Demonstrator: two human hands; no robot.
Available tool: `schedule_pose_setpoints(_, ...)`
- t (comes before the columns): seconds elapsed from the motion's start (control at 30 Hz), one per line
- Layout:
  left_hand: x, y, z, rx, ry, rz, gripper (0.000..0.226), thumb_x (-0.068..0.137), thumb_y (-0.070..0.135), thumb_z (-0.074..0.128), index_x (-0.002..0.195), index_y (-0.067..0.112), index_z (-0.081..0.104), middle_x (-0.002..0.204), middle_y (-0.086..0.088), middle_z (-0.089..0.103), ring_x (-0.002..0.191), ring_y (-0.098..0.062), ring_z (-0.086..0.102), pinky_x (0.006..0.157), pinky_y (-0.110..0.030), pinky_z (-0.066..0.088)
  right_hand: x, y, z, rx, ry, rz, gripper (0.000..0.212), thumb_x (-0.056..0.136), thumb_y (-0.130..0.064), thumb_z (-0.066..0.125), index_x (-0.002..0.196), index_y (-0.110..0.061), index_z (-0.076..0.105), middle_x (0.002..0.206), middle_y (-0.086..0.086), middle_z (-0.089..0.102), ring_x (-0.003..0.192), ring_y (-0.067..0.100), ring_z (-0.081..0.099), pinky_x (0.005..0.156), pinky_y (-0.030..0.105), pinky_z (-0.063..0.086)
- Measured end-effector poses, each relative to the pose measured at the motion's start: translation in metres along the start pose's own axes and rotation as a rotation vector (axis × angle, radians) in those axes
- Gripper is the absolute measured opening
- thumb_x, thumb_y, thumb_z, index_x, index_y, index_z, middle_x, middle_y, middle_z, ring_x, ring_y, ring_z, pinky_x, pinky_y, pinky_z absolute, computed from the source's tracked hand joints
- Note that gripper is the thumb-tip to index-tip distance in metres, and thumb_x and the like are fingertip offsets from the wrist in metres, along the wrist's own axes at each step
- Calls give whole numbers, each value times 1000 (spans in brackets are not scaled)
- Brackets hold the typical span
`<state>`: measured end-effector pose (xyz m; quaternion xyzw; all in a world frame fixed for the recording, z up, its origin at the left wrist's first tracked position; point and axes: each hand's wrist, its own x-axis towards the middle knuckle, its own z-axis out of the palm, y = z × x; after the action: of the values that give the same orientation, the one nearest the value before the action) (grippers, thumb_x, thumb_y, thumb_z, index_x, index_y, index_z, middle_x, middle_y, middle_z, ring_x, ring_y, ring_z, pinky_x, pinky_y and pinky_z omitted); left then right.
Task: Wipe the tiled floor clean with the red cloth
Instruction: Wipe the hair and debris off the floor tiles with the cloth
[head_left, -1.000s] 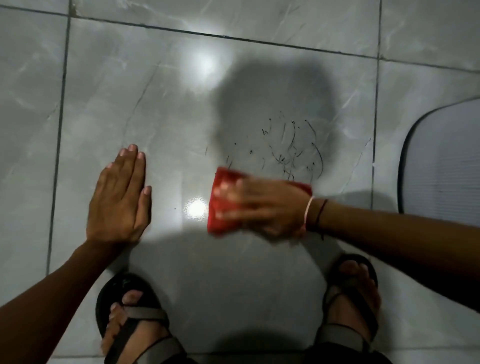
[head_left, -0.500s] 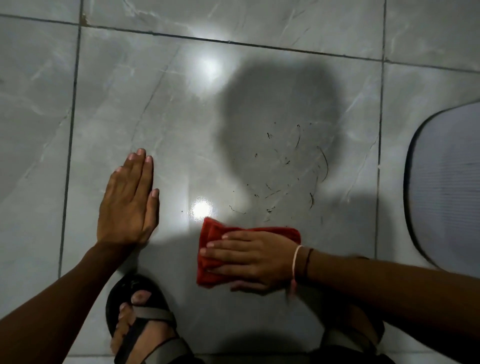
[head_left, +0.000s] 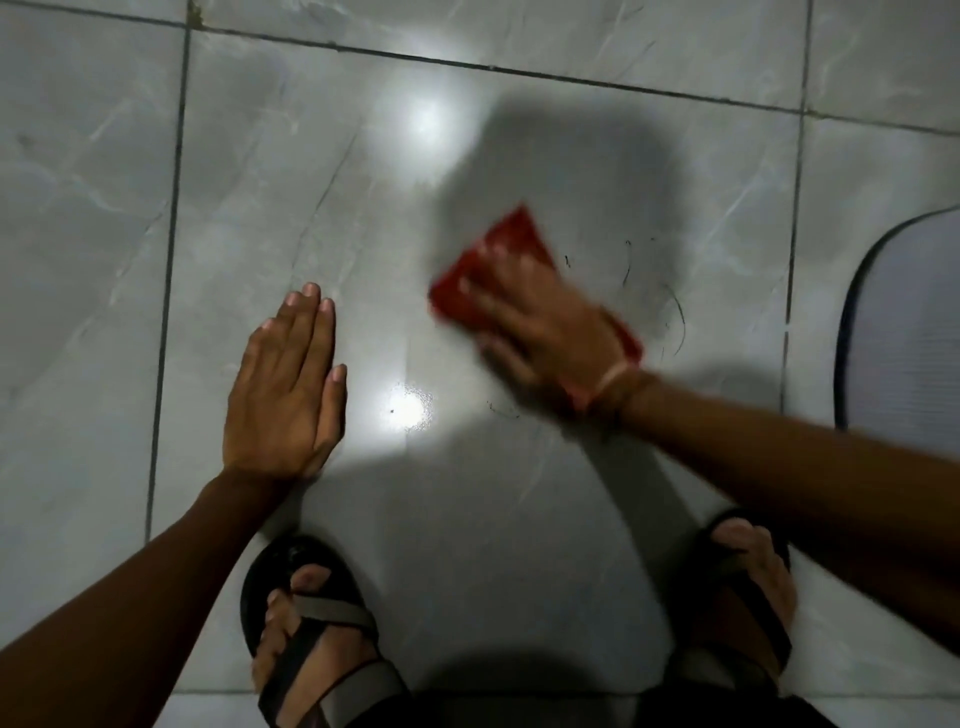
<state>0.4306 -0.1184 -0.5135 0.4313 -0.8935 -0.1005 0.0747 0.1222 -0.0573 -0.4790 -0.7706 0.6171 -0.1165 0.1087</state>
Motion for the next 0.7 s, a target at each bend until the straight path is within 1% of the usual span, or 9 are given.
schedule_pose_setpoints(0.07, 0, -1, 0, 2, -1, -2, 64, 111, 29, 33, 169, 2, 26, 177, -16, 22, 165, -31, 20, 135, -40, 10, -80, -54, 10, 74, -149, -176, 53, 102, -44, 55, 145, -14, 53, 158, 20, 42, 146, 35, 42, 119, 51, 39)
schedule_pose_setpoints(0.13, -1, 0, 1, 9, 1, 2, 64, 111, 30, 31, 168, 2, 26, 177, -17, 22, 165, -32, 21, 135, -39, 10, -131, -85, 19, 136, -268, -346, 49, 103, -47, 55, 141, -16, 57, 159, 14, 41, 150, 28, 37, 119, 47, 40)
schedule_pose_setpoints(0.23, 0, 1, 0, 8, 19, 4, 64, 111, 29, 32, 168, 1, 27, 176, -18, 23, 165, -32, 22, 134, -40, 12, -125, -63, 24, 136, -290, -549, 46, 103, -37, 55, 143, -15, 56, 160, 14, 40, 152, 24, 35, 120, 44, 37)
schedule_pose_setpoints(0.27, 0, 1, -1, 4, 18, 10, 64, 111, 29, 33, 168, 0, 28, 176, -18, 24, 164, -33, 22, 134, -42, 13, -110, -48, 20, 119, -257, -536, 45, 102, -34, 55, 143, -15, 56, 159, 15, 41, 151, 25, 36, 120, 47, 37)
schedule_pose_setpoints(0.33, 1, 1, -2, -1, 17, 8, 64, 110, 28, 34, 167, 0, 28, 176, -19, 24, 164, -33, 22, 134, -42, 14, -73, -4, 6, 38, -162, -369, 46, 103, -30, 54, 147, -18, 51, 159, 15, 41, 151, 28, 36, 123, 53, 33)
schedule_pose_setpoints(0.47, 0, 0, -1, 4, 17, 10, 64, 110, 27, 36, 167, -1, 28, 176, -19, 25, 164, -33, 22, 134, -43, 14, 17, 90, -29, -66, 132, 341, 50, 108, -35, 42, 156, -22, 34, 166, 11, 30, 154, 29, 27, 129, 46, 23)
schedule_pose_setpoints(0.53, 1, -1, 0, 7, 22, 13, 64, 110, 26, 36, 167, -1, 29, 176, -19, 25, 164, -33, 23, 133, -45, 17, 44, 98, -29, -53, 189, 556, 52, 107, -40, 39, 156, -20, 35, 166, 12, 29, 154, 29, 27, 129, 45, 24)
schedule_pose_setpoints(0.6, 0, 0, 0, 11, 24, 14, 63, 110, 26, 37, 167, -1, 28, 176, -19, 25, 164, -33, 23, 133, -47, 19, 42, 74, -19, -43, 191, 571, 53, 107, -40, 38, 155, -19, 36, 165, 14, 29, 154, 31, 27, 128, 47, 24)
schedule_pose_setpoints(0.7, 0, 2, -1, 12, 38, 23, 63, 111, 26, 35, 166, -2, 30, 175, -20, 27, 164, -34, 24, 133, -49, 20, -21, -2, 3, -27, 92, 205, 53, 105, -39, 41, 153, -16, 41, 163, 18, 34, 153, 35, 30, 125, 51, 29)
